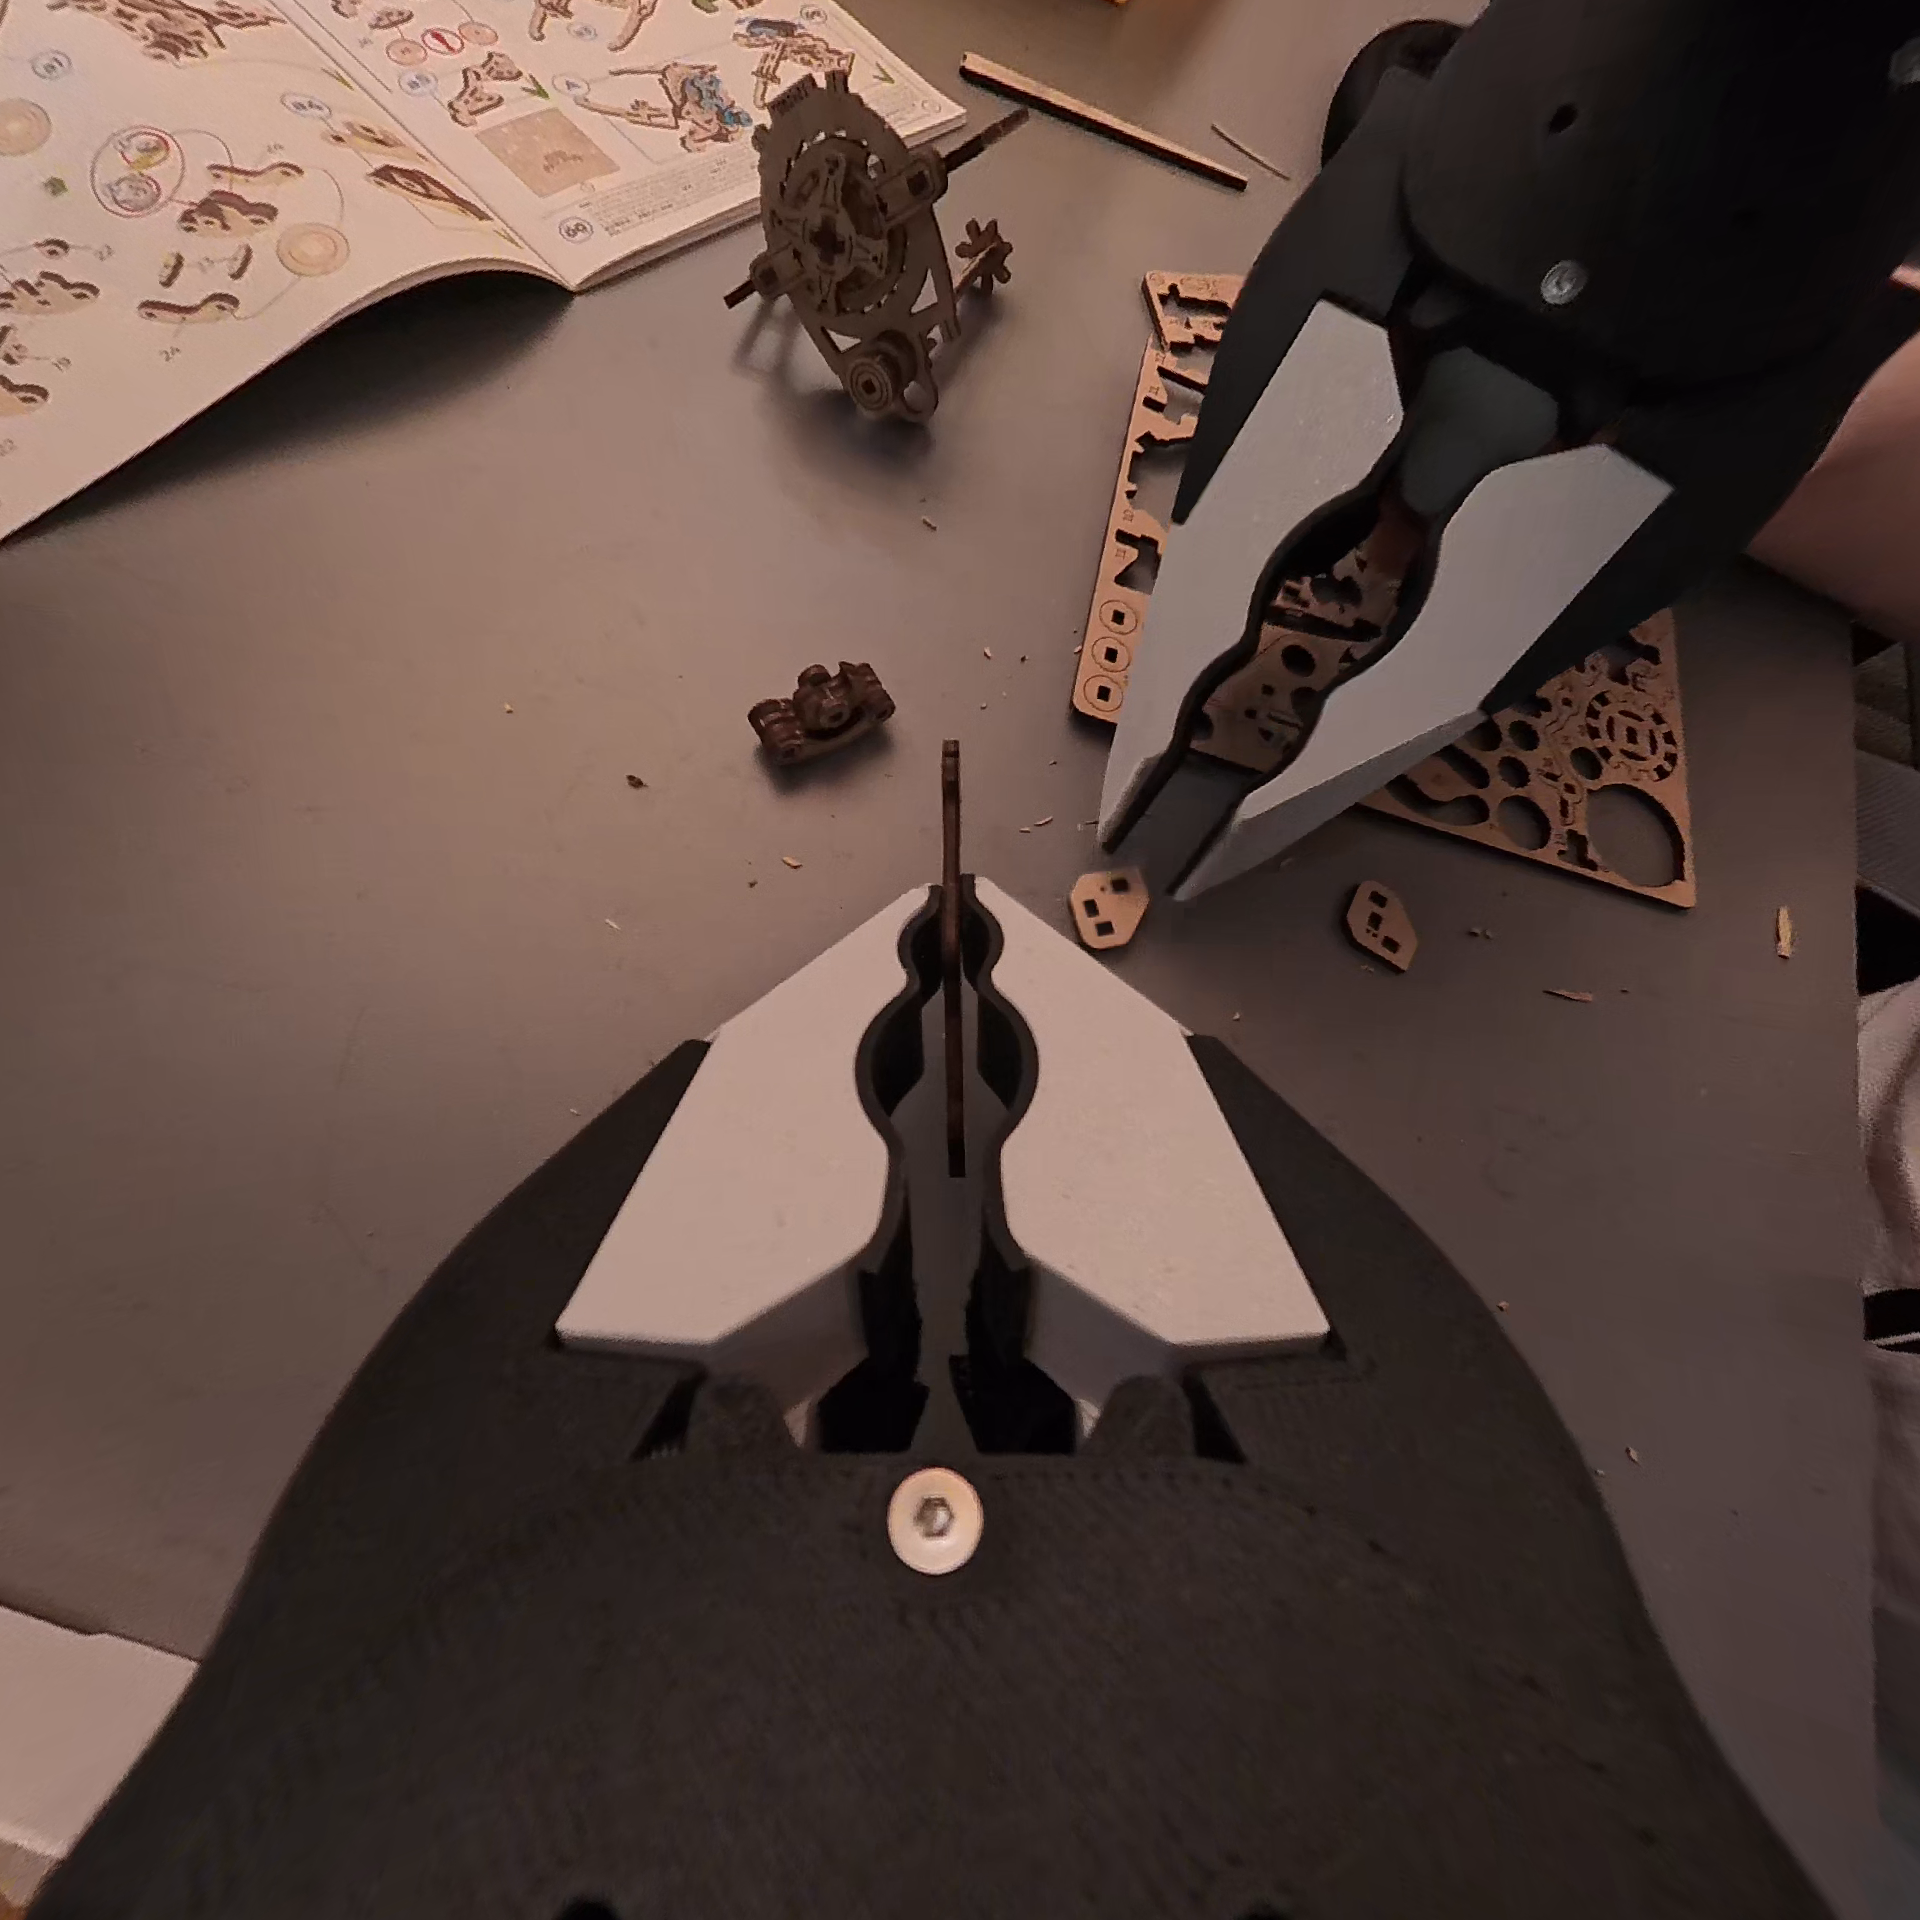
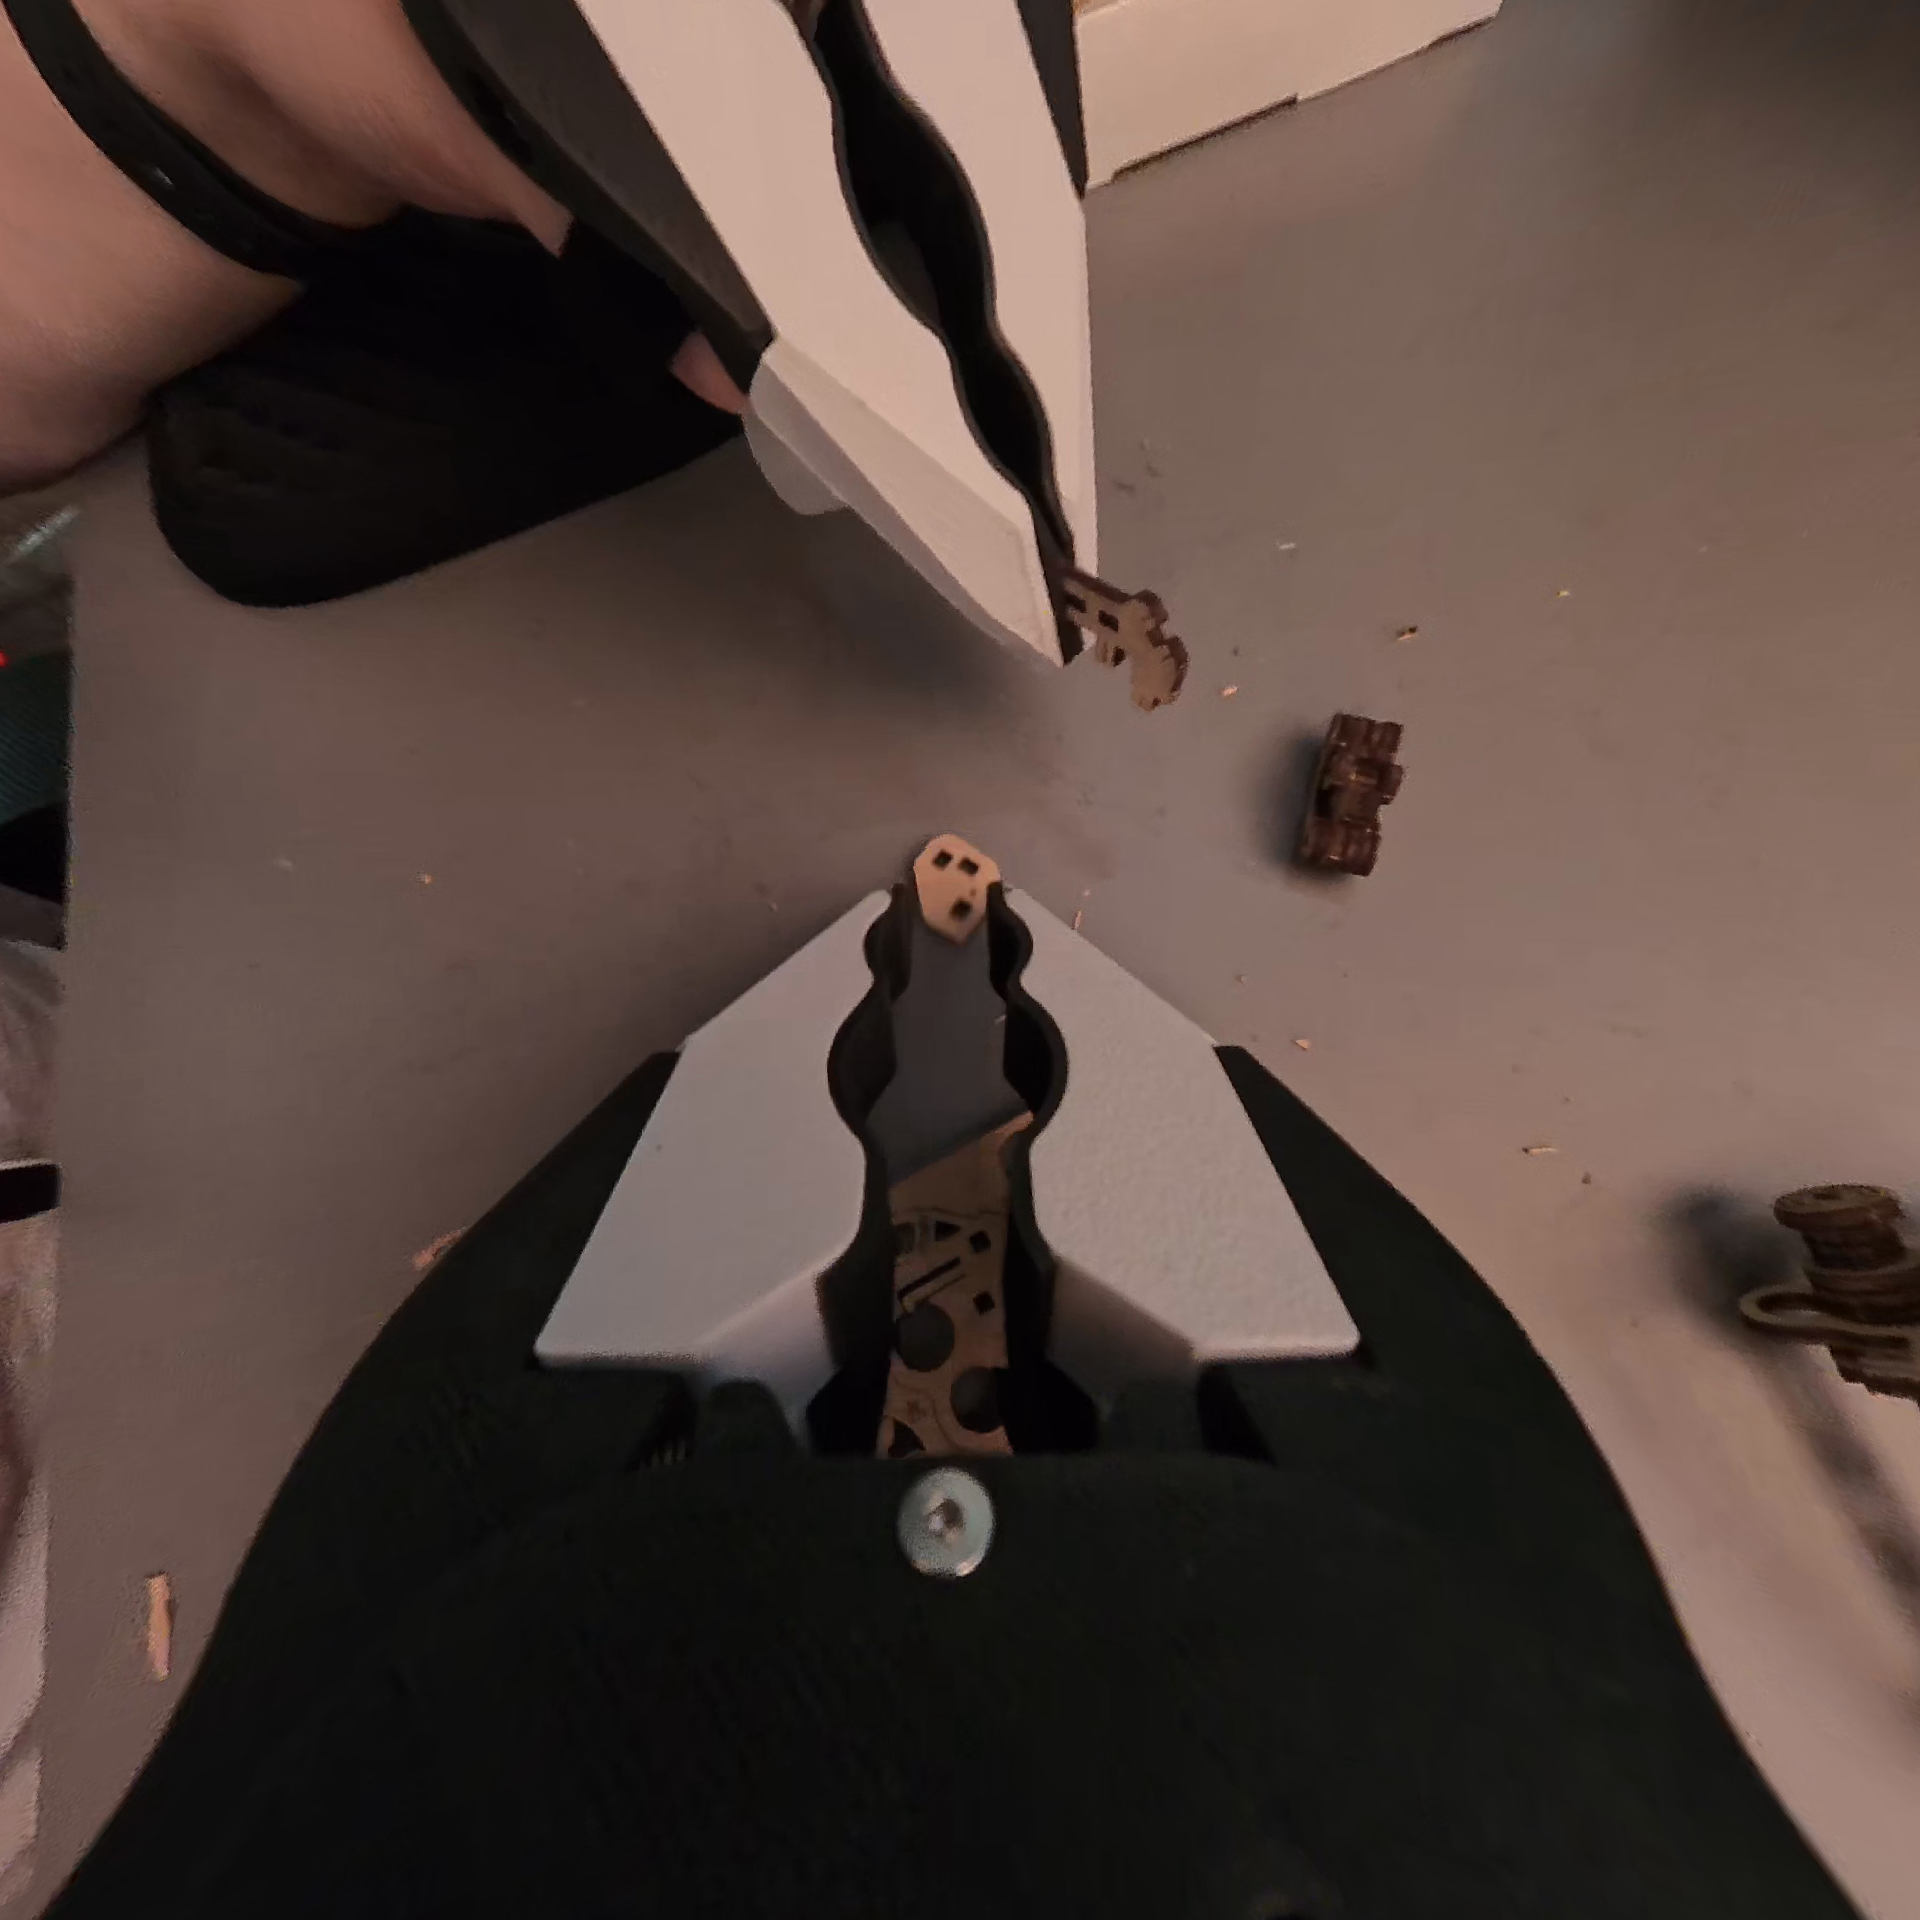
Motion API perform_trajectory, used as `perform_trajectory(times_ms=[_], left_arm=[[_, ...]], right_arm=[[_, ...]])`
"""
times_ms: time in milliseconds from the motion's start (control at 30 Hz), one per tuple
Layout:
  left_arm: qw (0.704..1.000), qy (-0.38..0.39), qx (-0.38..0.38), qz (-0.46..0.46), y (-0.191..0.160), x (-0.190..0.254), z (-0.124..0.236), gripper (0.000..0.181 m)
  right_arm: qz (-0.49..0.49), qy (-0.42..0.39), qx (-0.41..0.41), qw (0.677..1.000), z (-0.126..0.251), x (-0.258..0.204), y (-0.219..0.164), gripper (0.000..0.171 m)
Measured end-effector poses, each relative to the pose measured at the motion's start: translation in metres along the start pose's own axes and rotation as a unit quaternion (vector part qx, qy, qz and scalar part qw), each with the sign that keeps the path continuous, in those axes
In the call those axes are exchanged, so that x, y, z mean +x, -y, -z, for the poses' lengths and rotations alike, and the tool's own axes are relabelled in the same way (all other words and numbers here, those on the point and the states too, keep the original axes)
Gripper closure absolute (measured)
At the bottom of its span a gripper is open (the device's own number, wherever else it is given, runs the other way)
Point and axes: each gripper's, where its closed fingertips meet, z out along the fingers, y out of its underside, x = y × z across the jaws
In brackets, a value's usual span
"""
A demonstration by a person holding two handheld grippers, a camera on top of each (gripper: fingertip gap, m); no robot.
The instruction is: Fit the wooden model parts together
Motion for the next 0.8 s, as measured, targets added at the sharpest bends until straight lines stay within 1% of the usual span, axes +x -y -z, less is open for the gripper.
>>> perform_trajectory(times_ms=[133, 233, 333, 400, 433, 500, 533, 600, 633, 700, 767, 800], left_arm=[[1.000, 0.004, 0.008, 0.001, 0.002, -0.002, 0.002, 0.181], [1.000, 0.006, 0.016, -0.003, 0.005, -0.002, 0.003, 0.181], [0.999, 0.003, 0.033, -0.011, 0.011, -0.001, 0.006, 0.181], [0.999, 0.001, 0.044, -0.012, 0.015, -0.001, 0.009, 0.181], [0.999, -0.004, 0.051, -0.015, 0.017, 0.001, 0.010, 0.181], [0.998, -0.013, 0.060, -0.024, 0.021, 0.006, 0.012, 0.181], [0.998, -0.010, 0.061, -0.028, 0.022, 0.006, 0.013, 0.181], [0.997, -0.004, 0.062, -0.035, 0.023, 0.007, 0.015, 0.181], [0.997, -0.004, 0.063, -0.039, 0.024, 0.008, 0.015, 0.181], [0.997, -0.009, 0.067, -0.040, 0.026, 0.011, 0.016, 0.181], [0.997, -0.024, 0.070, -0.035, 0.027, 0.016, 0.015, 0.181], [0.996, -0.035, 0.072, -0.031, 0.028, 0.020, 0.014, 0.181]], right_arm=[[-0.001, -0.017, 0.020, 1.000, 0.014, 0.010, 0.008, 0.154], [-0.012, -0.030, 0.072, 0.997, 0.045, 0.019, 0.031, 0.152], [-0.103, -0.045, 0.142, 0.983, 0.093, 0.039, 0.059, 0.138], [-0.175, -0.066, 0.136, 0.973, 0.125, 0.055, 0.064, 0.123], [-0.197, -0.084, 0.124, 0.969, 0.141, 0.061, 0.065, 0.119], [-0.206, -0.122, 0.086, 0.967, 0.173, 0.062, 0.072, 0.118], [-0.201, -0.164, 0.057, 0.964, 0.189, 0.066, 0.073, 0.117], [-0.190, -0.265, -0.022, 0.945, 0.219, 0.077, 0.065, 0.118], [-0.192, -0.289, -0.059, 0.936, 0.226, 0.078, 0.060, 0.117], [-0.203, -0.300, -0.116, 0.925, 0.227, 0.073, 0.045, 0.118], [-0.217, -0.314, -0.174, 0.908, 0.224, 0.076, 0.018, 0.117], [-0.232, -0.306, -0.203, 0.901, 0.219, 0.075, 0.002, 0.117]])
